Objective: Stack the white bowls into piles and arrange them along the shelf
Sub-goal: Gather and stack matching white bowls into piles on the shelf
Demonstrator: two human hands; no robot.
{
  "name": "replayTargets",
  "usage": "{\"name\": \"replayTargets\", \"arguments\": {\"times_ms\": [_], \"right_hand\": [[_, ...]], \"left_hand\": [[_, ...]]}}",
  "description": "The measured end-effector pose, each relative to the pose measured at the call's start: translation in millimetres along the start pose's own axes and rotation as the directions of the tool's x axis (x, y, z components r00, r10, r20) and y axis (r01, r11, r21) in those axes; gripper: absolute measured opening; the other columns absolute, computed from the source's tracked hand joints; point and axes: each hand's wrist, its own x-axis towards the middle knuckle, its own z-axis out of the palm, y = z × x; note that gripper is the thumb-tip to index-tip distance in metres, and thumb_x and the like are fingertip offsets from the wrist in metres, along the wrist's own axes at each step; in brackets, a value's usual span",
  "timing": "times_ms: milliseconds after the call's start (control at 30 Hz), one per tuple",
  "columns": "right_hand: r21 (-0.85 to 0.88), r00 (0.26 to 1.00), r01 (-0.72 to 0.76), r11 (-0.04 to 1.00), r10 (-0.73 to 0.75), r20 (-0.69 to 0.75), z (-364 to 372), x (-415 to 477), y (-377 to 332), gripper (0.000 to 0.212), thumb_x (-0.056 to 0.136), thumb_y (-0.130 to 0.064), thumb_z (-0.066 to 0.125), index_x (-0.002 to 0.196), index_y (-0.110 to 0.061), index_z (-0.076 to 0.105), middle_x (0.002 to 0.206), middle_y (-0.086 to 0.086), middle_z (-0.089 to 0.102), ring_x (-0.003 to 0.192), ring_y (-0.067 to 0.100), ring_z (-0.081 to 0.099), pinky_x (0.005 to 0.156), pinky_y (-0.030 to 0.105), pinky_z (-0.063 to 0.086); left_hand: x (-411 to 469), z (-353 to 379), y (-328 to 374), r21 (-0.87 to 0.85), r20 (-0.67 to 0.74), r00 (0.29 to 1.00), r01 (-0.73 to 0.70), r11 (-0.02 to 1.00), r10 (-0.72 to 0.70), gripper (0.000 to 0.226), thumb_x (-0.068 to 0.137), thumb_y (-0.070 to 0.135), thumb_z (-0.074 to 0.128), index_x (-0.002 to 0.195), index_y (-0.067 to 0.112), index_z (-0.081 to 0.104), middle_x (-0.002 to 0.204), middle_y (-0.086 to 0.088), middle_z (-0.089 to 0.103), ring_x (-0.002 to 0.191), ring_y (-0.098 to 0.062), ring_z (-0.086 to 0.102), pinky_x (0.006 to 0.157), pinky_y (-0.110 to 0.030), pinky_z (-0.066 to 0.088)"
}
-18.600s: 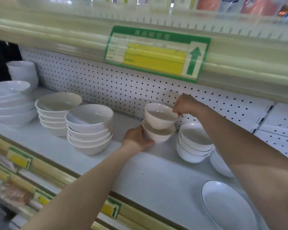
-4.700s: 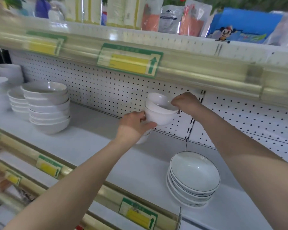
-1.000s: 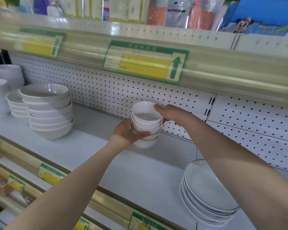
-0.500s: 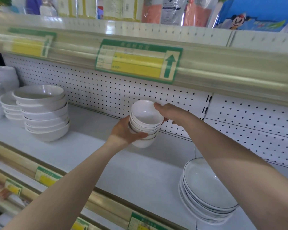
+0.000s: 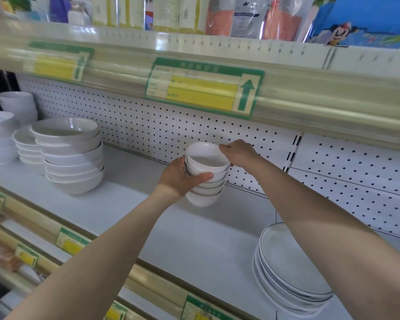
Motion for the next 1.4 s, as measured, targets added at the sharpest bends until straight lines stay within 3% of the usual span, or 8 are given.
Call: {"name": "replayTargets", "arguments": {"times_ms": [133,300,433,567,733,967,1267,1400], "right_hand": [[0.006,1.0,0.019,1.0,-0.019,0.002,0,1,-1,0.033,0.097,-0.034,0.04,0.083,-0.011,0.059,0.076,0.008,0.063,0.06,0.02,0.046,0.05,0.025,0.03],[-0.028,0.999,0.028,0.999,-0.027,0.048,0,-4,3,0.047,0.1,-0.044,0.035,0.079,-0.008,0.057,0.078,0.006,0.067,0.066,0.019,0.049,0.053,0.027,0.032],[-0.031,0.995,-0.012,0.999,0.015,0.098,0,-9,0,0.053,0.1,-0.05,0.03,0.109,-0.009,0.063,0.068,0.002,0.065,0.081,0.02,0.056,0.061,0.028,0.038],[-0.003,0.987,-0.062,0.998,0.061,0.148,-3,-12,-3,0.058,0.1,-0.053,0.028,0.13,-0.012,0.055,0.088,0.007,0.071,0.092,0.021,0.055,0.076,0.032,0.038],[0.06,0.977,-0.093,0.994,0.079,0.198,-6,-17,-3,0.059,0.101,-0.056,0.028,0.137,-0.015,0.05,0.094,0.011,0.073,0.094,0.02,0.056,0.068,0.031,0.035],[0.085,0.972,-0.108,0.991,0.087,0.221,-5,-20,-2,0.067,0.099,-0.061,0.026,0.143,-0.014,0.044,0.107,0.012,0.072,0.103,0.022,0.053,0.086,0.033,0.034],[0.133,0.959,-0.148,0.98,0.109,0.264,-6,-19,6,0.065,0.099,-0.06,0.026,0.142,-0.014,0.043,0.085,0.0,0.065,0.119,0.021,0.054,0.106,0.049,0.039],[0.144,0.961,-0.135,0.98,0.094,0.261,-6,-18,3,0.063,0.101,-0.057,0.026,0.142,-0.013,0.042,0.083,0.004,0.065,0.111,0.021,0.052,0.099,0.038,0.038]], "left_hand": [[4,-1,-6,0.035,-0.004,1.0,0.008,0.999,-0.008,0.043,0.076,0.042,0.08,0.11,0.033,0.054,0.111,0.008,0.059,0.098,-0.009,0.05,0.079,-0.02,0.035],[-1,-2,-9,0.024,0.048,0.999,0.019,1.0,-0.02,0.056,0.071,0.035,0.085,0.11,0.041,0.045,0.102,0.022,0.053,0.096,-0.004,0.049,0.079,-0.017,0.035],[0,1,-12,0.041,0.016,1.0,0.021,0.999,-0.021,0.057,0.068,0.033,0.087,0.107,0.038,0.047,0.097,0.02,0.055,0.094,-0.007,0.051,0.07,-0.016,0.037],[0,0,-8,0.059,0.012,1.0,0.021,0.998,-0.021,0.056,0.069,0.034,0.087,0.109,0.037,0.048,0.099,0.017,0.054,0.093,-0.007,0.048,0.073,-0.017,0.035],[1,0,-8,0.088,0.001,1.0,0.008,0.996,-0.008,0.053,0.071,0.036,0.085,0.114,0.03,0.056,0.102,0.014,0.053,0.093,-0.008,0.047,0.075,-0.019,0.034],[2,4,-28,0.11,0.051,0.995,0.082,0.99,-0.088,0.077,0.064,0.042,0.088,0.128,0.025,0.049,0.113,0.014,0.055,0.104,-0.011,0.052,0.08,-0.021,0.036],[3,7,-28,0.154,0.027,0.995,0.089,0.984,-0.094,0.07,0.063,0.042,0.088,0.123,0.025,0.055,0.108,0.011,0.057,0.098,-0.011,0.05,0.08,-0.023,0.038],[1,8,-31,0.138,0.022,0.996,0.081,0.987,-0.085,0.057,0.064,0.044,0.087,0.109,0.031,0.055,0.104,0.012,0.06,0.096,-0.011,0.053,0.077,-0.022,0.039]]}}
